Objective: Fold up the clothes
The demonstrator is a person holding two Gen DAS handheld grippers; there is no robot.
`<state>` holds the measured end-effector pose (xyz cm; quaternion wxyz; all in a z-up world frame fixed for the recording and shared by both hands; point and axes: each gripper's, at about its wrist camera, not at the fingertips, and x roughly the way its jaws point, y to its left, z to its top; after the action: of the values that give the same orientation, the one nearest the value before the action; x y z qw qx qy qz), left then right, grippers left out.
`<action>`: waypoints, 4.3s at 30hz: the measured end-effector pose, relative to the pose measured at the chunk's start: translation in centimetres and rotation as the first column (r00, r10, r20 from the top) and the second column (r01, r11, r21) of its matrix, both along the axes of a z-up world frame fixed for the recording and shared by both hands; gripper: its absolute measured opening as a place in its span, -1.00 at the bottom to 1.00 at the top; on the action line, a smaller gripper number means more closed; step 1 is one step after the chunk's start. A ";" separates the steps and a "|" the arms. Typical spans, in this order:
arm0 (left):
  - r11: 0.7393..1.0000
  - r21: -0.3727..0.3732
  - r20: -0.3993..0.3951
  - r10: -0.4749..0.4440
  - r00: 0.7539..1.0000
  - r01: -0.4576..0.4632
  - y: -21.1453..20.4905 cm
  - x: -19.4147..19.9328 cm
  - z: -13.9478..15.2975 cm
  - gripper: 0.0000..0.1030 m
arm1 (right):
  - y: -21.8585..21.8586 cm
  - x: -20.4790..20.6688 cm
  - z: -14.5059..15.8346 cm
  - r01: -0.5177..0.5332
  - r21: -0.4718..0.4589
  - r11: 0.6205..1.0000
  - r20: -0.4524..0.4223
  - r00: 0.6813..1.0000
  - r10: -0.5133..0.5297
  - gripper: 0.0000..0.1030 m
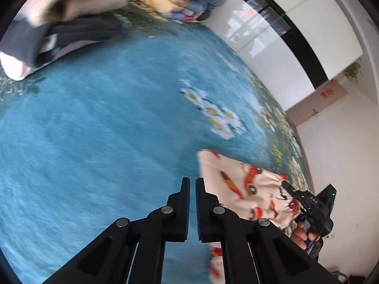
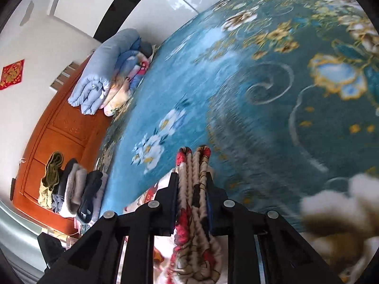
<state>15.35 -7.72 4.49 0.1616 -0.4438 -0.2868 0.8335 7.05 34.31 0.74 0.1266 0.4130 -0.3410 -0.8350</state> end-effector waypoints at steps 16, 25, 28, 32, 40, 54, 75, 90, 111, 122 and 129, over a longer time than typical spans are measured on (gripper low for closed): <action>0.976 -0.214 -0.002 -0.031 1.000 0.030 6.3 2.6 -0.6 -0.17 | 0.8 2.7 2.4 -0.023 0.153 0.988 -0.043 0.999 0.030 -0.43; 0.942 -0.300 -0.037 -0.172 0.984 0.153 12.4 3.5 -2.2 0.02 | -2.6 9.3 4.0 -0.151 0.294 0.944 -0.158 0.966 0.204 -0.40; 0.942 -0.307 -0.053 -0.157 0.986 0.133 12.3 3.6 -3.2 0.02 | -3.7 8.1 1.4 -0.158 0.364 0.918 -0.097 0.974 0.206 -0.37; 0.932 -0.345 -0.054 -0.139 0.989 0.112 12.3 4.6 -2.2 0.02 | -3.4 7.7 -0.6 -0.136 0.325 0.936 -0.081 0.982 0.171 -0.37; 0.884 -0.465 -0.184 -0.049 0.982 -0.043 14.3 12.2 -2.9 0.29 | -4.4 14.2 1.6 -0.173 0.473 0.864 -0.109 0.962 0.252 0.03; 0.812 -0.572 -0.087 0.083 0.993 -0.118 17.4 11.2 -5.8 0.91 | -5.6 14.5 -2.0 -0.173 0.582 0.795 -0.039 0.970 0.240 0.50; 0.811 -0.560 -0.086 0.148 0.985 -0.171 16.5 10.6 -6.6 1.00 | -5.8 14.5 -2.5 -0.178 0.563 0.807 -0.039 0.970 0.241 0.67; 0.811 -0.560 -0.083 0.149 0.985 -0.170 16.3 10.6 -6.7 1.00 | -6.0 14.5 -2.5 -0.178 0.566 0.805 -0.037 0.970 0.241 0.71; 0.812 -0.559 -0.083 0.147 0.986 -0.168 16.1 10.6 -6.7 1.00 | -6.1 14.5 -2.5 -0.176 0.567 0.805 -0.037 0.970 0.239 0.72; 0.812 -0.559 -0.083 0.146 0.986 -0.167 16.0 10.6 -6.7 1.00 | -6.1 14.5 -2.5 -0.177 0.567 0.804 -0.037 0.970 0.240 0.72; 0.812 -0.559 -0.083 0.147 0.986 -0.168 16.1 10.6 -6.7 1.00 | -6.1 14.5 -2.5 -0.177 0.567 0.804 -0.037 0.970 0.240 0.72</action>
<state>25.95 8.34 -2.22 -0.0410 -0.4314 -0.0605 0.8992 21.58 28.21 -1.77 0.1090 0.4215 -0.0267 -0.8999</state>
